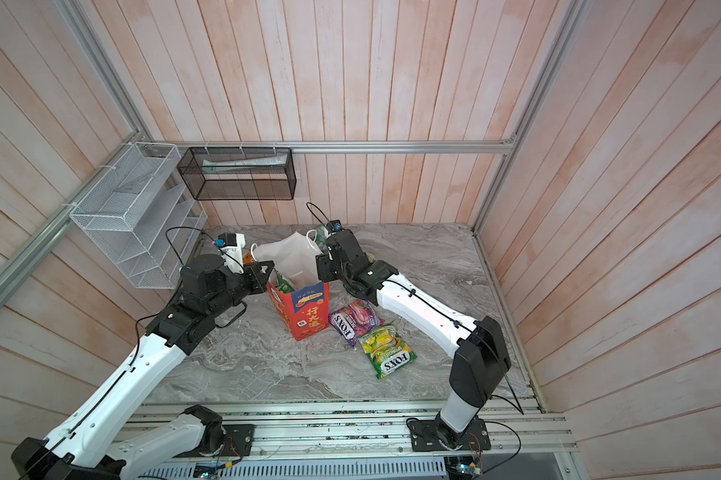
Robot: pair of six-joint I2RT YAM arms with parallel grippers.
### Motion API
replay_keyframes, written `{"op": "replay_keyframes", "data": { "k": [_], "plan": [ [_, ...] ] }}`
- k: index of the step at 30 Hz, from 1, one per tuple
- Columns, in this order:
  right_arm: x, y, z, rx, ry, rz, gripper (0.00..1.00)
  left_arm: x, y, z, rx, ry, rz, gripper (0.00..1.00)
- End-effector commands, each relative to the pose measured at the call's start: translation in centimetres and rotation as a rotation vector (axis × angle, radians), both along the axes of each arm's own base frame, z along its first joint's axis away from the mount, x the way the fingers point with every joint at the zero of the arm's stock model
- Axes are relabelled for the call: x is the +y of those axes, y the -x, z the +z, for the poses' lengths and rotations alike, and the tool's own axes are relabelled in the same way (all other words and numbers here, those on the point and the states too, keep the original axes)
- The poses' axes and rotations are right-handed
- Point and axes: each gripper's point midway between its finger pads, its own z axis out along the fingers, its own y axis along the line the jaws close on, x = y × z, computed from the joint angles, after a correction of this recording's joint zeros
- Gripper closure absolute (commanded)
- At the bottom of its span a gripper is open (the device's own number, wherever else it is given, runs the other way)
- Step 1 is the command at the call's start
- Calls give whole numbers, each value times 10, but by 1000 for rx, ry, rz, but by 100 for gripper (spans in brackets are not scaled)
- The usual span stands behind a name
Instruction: Place the snacks into the paper bag
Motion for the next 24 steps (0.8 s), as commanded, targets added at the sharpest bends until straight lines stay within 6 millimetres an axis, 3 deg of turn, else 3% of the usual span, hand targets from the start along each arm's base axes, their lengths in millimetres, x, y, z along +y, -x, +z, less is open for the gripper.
{"op": "replay_keyframes", "data": {
  "k": [1, 5, 11, 15, 16, 17, 18, 24],
  "plan": [
    [0, -1, -13, 58, 24, 7, 53, -7, 5, 14, -59, 24, -47, 100],
    [4, 2, -12, 66, -6, 38, 78, -7, 5, 14, -62, 21, -40, 100],
    [5, 13, 13, 55, -51, 84, 97, -7, 3, 17, -63, 20, -38, 100],
    [4, 18, 23, 54, -62, 95, 97, -12, 1, 21, -60, 26, -59, 100],
    [3, 19, 26, 50, -66, 93, 91, -12, 1, 19, -57, 25, -61, 100],
    [2, 19, 27, 47, -70, 93, 77, -13, 0, 19, -55, 25, -62, 100],
    [3, 19, 28, 45, -72, 94, 70, -13, -1, 19, -53, 24, -61, 100],
    [-4, 21, 38, 18, -65, 84, 64, -12, -1, 15, -50, 19, -54, 100]
  ]
}}
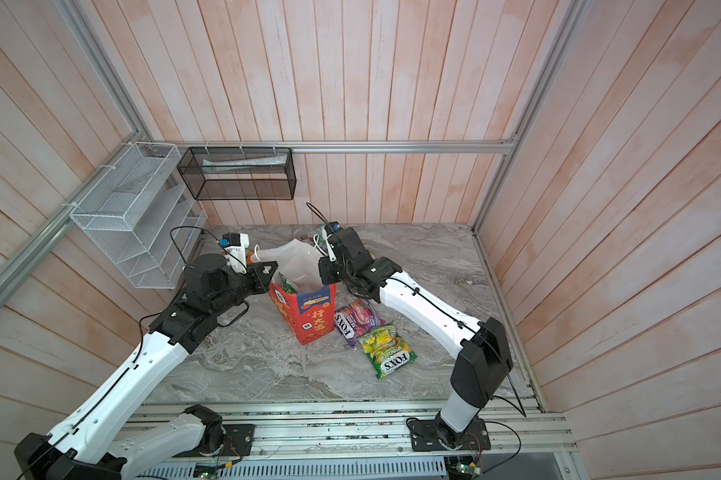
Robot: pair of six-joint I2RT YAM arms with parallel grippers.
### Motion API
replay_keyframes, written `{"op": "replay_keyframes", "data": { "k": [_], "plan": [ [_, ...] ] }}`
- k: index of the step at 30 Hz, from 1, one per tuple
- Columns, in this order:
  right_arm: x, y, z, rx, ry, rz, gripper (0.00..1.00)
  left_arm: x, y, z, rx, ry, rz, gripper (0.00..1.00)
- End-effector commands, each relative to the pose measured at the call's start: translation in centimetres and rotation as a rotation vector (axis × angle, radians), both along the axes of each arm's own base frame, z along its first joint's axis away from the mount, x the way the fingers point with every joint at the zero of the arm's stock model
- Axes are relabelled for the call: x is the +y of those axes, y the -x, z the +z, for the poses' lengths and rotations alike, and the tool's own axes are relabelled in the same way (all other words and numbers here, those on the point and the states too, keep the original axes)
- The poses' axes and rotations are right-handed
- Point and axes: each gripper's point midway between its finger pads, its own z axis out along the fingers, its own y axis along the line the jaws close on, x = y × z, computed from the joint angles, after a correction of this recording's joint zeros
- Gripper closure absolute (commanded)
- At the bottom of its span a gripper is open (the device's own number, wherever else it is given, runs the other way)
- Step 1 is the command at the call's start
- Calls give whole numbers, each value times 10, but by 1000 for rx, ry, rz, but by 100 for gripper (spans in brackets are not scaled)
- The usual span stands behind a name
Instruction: Place the snacks into the paper bag
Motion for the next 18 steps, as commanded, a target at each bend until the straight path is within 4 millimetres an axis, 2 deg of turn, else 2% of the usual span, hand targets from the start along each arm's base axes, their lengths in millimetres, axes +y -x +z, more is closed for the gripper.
{"op": "replay_keyframes", "data": {
  "k": [1, 4, 7, 15, 18],
  "plan": [
    [-8, 4, 29, -50, -29, -6, 64, -4, 0, 17, -49, 9, -23, 100],
    [-9, 3, 31, -53, -19, -9, 66, -5, 0, 17, -47, 12, -30, 100],
    [-9, 2, 27, -45, -2, -12, 72, -5, 1, 17, -49, 12, -30, 100],
    [-5, 0, 16, -26, 57, -10, 73, -5, 0, 16, -48, 8, -27, 100],
    [-10, -4, 12, -39, 96, -53, 72, -7, 2, 18, -52, 13, -41, 100]
  ]
}}
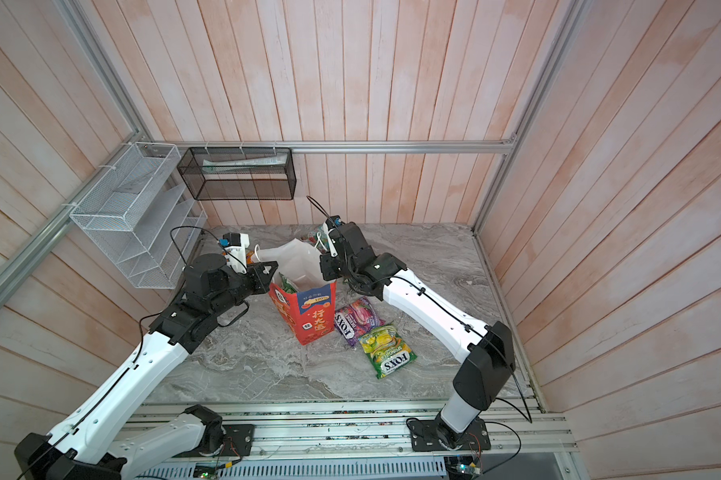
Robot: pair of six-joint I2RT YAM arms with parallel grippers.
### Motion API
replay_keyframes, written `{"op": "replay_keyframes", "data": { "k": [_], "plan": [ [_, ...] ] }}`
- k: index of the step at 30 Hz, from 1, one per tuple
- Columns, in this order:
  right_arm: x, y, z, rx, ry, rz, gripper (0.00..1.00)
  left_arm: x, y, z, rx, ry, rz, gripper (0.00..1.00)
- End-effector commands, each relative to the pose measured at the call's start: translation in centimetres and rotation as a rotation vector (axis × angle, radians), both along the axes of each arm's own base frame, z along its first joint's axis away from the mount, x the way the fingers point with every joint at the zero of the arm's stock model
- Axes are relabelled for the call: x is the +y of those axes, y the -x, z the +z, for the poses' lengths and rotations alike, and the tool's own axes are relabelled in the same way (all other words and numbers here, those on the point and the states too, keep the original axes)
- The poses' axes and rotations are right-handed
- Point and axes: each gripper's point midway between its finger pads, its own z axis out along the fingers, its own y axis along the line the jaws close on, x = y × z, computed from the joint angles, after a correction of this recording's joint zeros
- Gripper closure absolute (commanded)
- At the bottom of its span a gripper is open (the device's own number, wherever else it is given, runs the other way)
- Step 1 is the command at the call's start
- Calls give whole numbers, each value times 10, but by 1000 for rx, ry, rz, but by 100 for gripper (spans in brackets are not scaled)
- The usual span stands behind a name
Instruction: Place the snacks into the paper bag
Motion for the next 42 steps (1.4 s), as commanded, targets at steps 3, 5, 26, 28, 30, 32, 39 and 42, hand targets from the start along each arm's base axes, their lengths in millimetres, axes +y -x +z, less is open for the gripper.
{"op": "replay_keyframes", "data": {
  "k": [3, 5, 26, 28, 30, 32, 39, 42],
  "plan": [
    [-3, -4, -10, 5, 72, -30, 71, -5, 2, 19, -53, 16, -31, 100],
    [-1, -4, -13, 16, 82, -22, 71, -4, 2, 19, -55, 17, -29, 100],
    [-23, 18, 0, 13, -16, -69, 100, -23, -9, 27, -31, 53, -94, 100],
    [-35, 24, 3, 5, -39, -106, 100, -30, -12, 25, -15, 60, -124, 100],
    [-47, 30, 3, -4, -76, -143, 100, -33, -14, 22, -1, 62, -135, 100],
    [-56, 36, 1, -3, -98, -167, 100, -33, -15, 22, 1, 58, -129, 100],
    [-48, 52, -3, 11, -152, -160, 100, -27, -11, 29, -20, 50, -115, 53],
    [-41, 58, -6, 1, -139, -144, 100, -26, 6, 48, -61, 80, -144, 37]
  ]
}}
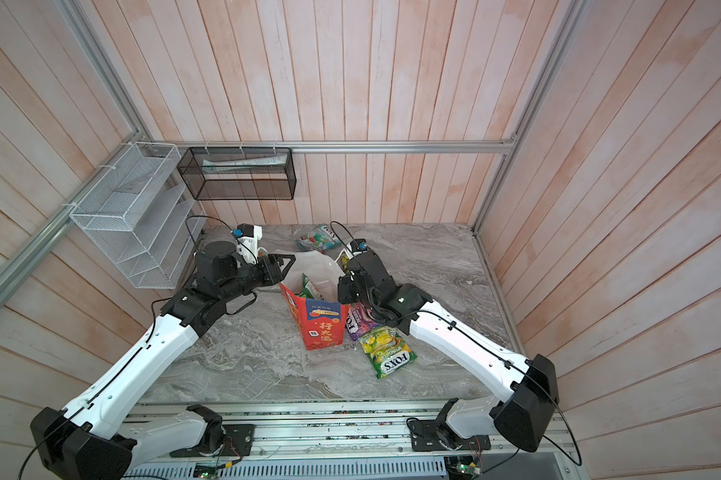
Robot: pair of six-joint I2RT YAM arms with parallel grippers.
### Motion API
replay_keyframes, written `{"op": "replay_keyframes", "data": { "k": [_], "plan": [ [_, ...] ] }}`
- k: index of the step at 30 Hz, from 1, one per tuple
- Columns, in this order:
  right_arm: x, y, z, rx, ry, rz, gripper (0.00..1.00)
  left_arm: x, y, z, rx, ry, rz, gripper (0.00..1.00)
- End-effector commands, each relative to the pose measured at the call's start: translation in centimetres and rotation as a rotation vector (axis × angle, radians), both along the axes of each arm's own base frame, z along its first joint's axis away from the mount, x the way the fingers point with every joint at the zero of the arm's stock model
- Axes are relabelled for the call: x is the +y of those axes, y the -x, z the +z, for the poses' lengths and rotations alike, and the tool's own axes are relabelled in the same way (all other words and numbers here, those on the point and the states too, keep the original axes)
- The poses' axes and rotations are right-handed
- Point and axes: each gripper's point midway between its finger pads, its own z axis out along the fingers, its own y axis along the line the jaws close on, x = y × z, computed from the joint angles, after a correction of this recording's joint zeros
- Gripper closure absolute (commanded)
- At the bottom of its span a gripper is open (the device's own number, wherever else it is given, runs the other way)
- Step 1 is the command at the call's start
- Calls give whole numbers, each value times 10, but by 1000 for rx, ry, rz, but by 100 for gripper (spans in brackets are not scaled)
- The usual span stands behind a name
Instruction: Place the snacks into the paper bag
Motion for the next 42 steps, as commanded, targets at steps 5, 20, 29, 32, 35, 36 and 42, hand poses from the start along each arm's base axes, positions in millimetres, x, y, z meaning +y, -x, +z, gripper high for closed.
{"op": "replay_keyframes", "data": {
  "k": [5, 20, 29, 32, 35, 36, 42],
  "plan": [
    [-4, 1, 10, -70, -55, -49, 100, 11, 55, 90, -198, 131, -64, 22],
    [-15, 8, 7, -113, -49, -40, 100, 119, 94, 48, -127, 159, 452, 0],
    [-15, 9, 8, -127, -36, -24, 100, 111, 49, -63, 91, 283, 570, 0],
    [-18, 8, 10, -140, -29, -37, 100, 118, 24, -103, 174, 325, 616, 0],
    [-18, 8, 11, -142, -32, -31, 100, 134, -1, -137, 256, 348, 660, 0],
    [-17, 9, 11, -141, -33, -29, 100, 143, -9, -150, 294, 352, 693, 1],
    [-18, 8, 11, -145, -26, -32, 100, 180, -43, -198, 424, 427, 768, 7]
  ]
}}
